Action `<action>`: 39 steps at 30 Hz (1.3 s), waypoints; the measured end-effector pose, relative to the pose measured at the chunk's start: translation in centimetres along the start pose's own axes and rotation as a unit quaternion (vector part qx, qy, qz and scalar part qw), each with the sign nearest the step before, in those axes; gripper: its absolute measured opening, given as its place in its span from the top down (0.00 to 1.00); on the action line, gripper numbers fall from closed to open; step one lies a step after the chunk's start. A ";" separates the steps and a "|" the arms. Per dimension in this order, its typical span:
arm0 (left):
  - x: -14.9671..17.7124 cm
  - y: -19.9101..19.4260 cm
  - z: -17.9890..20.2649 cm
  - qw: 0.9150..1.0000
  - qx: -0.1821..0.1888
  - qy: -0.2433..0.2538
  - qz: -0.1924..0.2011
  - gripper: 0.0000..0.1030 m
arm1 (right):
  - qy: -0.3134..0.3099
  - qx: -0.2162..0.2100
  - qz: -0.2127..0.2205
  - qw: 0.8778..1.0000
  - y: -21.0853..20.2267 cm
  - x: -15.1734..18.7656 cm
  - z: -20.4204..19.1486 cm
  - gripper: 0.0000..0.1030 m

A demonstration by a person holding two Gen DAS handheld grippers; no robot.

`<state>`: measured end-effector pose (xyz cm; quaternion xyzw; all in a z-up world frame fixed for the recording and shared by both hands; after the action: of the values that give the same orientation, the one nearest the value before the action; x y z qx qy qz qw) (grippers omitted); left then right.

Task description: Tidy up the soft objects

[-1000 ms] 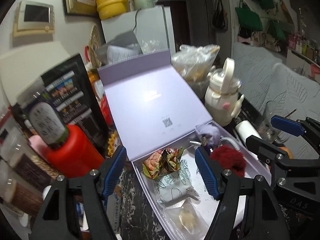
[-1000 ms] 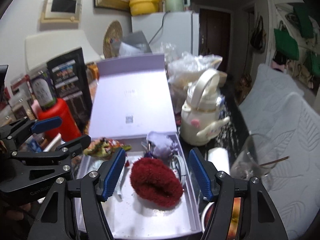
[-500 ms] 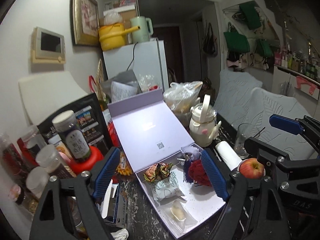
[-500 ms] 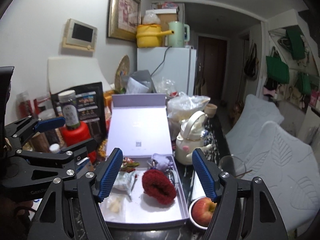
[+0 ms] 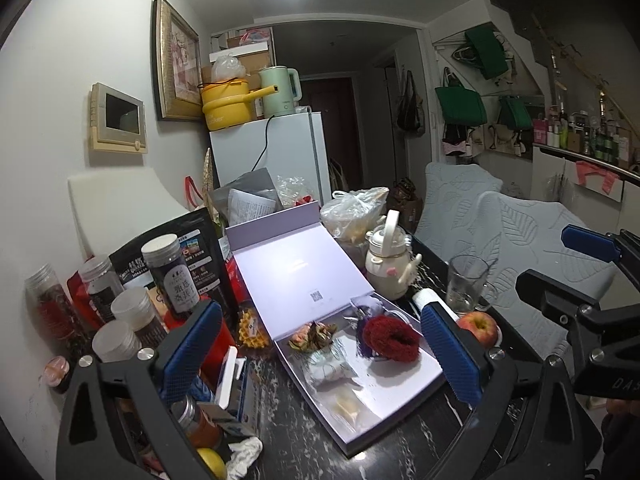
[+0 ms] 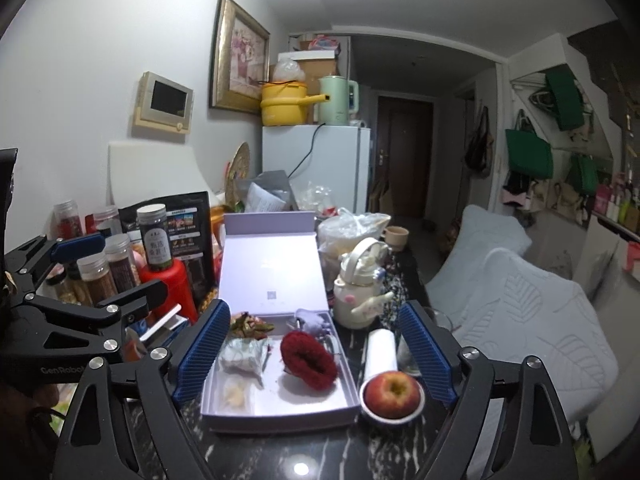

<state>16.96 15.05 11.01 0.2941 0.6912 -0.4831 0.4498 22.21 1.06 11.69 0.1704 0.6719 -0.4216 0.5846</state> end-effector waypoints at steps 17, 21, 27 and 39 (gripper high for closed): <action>4.6 -3.2 2.3 0.999 0.035 -0.014 -0.016 0.02 | 0.021 0.051 -0.034 0.998 -3.5 6.2 0.9 0.12; 5.9 -3.2 2.6 0.999 0.044 -0.019 -0.023 0.02 | 0.029 0.058 -0.047 0.997 -3.7 7.6 1.0 0.12; 8.2 -2.5 2.9 0.997 0.056 -0.023 -0.050 0.02 | 0.037 0.062 -0.057 0.996 -4.0 9.4 0.8 0.12; 11.0 -1.8 3.4 0.995 0.068 -0.021 -0.073 0.02 | 0.063 0.054 -0.089 0.993 -3.6 13.2 0.5 0.12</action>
<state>11.90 10.89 1.32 0.2623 0.6667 -0.5669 0.4066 16.52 -4.92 0.80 0.1673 0.6963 -0.4957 0.4913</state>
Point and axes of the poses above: each gripper's, at about its wrist camera, not at the fingertips, and y roughly the way its jaws point, z to its right, x to its underside, the point moved 9 cm from there along y, roughly the way its jaws point
